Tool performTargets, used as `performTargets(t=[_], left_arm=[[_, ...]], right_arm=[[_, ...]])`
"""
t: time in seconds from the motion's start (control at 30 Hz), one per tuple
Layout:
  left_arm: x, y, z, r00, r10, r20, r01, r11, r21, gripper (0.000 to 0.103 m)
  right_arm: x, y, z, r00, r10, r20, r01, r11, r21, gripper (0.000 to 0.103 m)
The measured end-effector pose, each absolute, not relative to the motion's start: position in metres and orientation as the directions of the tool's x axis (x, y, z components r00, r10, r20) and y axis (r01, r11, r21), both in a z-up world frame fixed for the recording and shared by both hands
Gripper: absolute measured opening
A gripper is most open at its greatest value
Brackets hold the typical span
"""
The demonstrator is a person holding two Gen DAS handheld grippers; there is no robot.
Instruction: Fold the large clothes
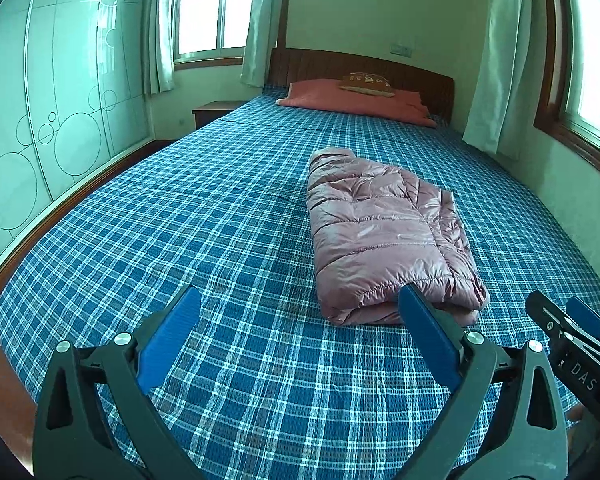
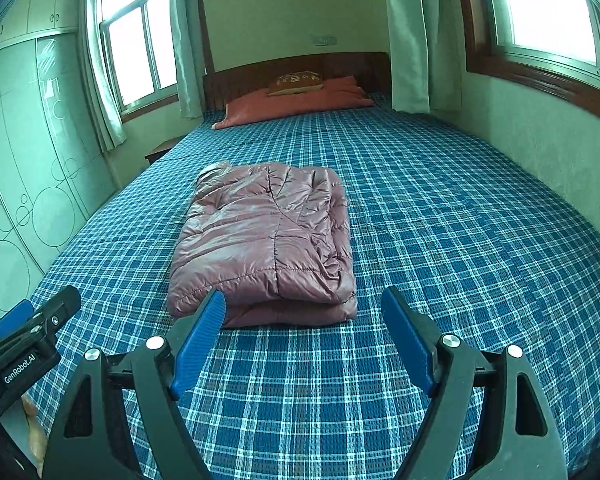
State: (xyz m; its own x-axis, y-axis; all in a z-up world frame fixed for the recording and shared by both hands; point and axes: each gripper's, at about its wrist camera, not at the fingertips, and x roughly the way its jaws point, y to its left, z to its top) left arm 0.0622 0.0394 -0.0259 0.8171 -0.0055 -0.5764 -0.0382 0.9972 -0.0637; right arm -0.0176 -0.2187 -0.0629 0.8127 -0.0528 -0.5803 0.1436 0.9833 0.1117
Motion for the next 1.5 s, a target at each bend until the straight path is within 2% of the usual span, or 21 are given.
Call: performTargets(t=[1.5], left_arm=[[0.0607,0.0354,-0.0316,0.809,-0.012,-0.588,-0.037,0.997,-0.072,0.099]], right_arm=[[-0.0163,-0.2127,-0.0649,0.817,-0.042,-0.575,0.127,0.986,0.109,0.079]])
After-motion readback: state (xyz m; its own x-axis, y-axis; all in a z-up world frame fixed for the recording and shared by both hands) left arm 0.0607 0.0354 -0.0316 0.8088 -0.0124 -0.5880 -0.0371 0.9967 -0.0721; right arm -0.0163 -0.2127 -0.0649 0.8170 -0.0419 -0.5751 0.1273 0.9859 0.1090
